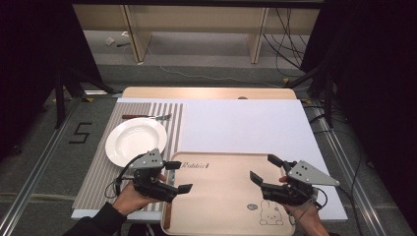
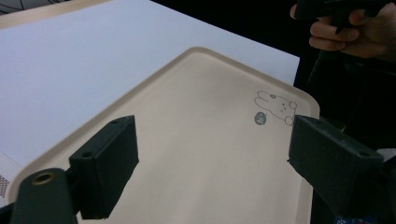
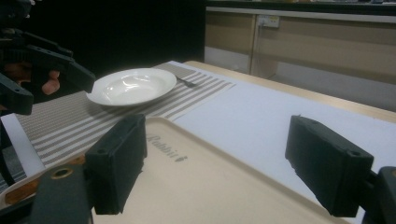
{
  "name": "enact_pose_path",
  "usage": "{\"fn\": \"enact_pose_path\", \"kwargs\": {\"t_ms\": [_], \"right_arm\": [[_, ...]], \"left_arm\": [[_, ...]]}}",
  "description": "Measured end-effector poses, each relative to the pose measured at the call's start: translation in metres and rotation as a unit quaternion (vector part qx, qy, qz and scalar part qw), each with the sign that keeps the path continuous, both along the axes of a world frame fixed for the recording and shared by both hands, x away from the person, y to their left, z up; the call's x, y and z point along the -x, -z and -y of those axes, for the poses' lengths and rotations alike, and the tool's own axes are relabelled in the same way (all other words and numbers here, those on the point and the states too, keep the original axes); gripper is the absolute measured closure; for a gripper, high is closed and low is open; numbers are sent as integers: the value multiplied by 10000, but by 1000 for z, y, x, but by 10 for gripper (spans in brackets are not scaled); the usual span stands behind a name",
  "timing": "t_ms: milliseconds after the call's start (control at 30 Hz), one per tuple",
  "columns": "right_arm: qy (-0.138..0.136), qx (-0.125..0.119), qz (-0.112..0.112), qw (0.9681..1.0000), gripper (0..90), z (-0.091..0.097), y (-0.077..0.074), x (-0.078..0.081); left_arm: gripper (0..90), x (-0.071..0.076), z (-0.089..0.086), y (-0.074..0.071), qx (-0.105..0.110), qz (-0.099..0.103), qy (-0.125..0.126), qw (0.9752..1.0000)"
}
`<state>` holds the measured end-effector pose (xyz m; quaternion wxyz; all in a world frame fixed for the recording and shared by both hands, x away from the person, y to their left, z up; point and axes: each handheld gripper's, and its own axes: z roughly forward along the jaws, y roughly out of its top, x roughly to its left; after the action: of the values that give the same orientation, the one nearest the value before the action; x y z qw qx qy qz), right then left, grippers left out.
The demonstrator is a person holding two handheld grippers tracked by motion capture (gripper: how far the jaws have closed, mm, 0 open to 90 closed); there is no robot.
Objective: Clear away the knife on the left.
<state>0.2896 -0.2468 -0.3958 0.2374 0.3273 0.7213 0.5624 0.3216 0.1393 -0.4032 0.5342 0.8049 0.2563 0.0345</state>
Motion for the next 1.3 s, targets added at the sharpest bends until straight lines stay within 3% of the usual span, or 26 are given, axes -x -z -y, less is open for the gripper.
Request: {"fn": "enact_pose_path", "kwargs": {"t_ms": [367, 533, 733, 1300], "right_arm": [[-2, 6, -11, 10000, 217, 0, 0, 0], [-1, 6, -19, 10000, 217, 0, 0, 0], [5, -3, -21, 10000, 217, 0, 0, 0], [1, 3, -12, 10000, 217, -1, 0, 1]], "left_arm": [[156, 9, -10, 1, 332, 302, -235, 9987], [156, 15, -17, 6, 309, 353, -417, 9980], [156, 21, -26, 6, 455, 462, -677, 9956], [156, 20, -25, 9, 349, 544, -777, 9949]]}}
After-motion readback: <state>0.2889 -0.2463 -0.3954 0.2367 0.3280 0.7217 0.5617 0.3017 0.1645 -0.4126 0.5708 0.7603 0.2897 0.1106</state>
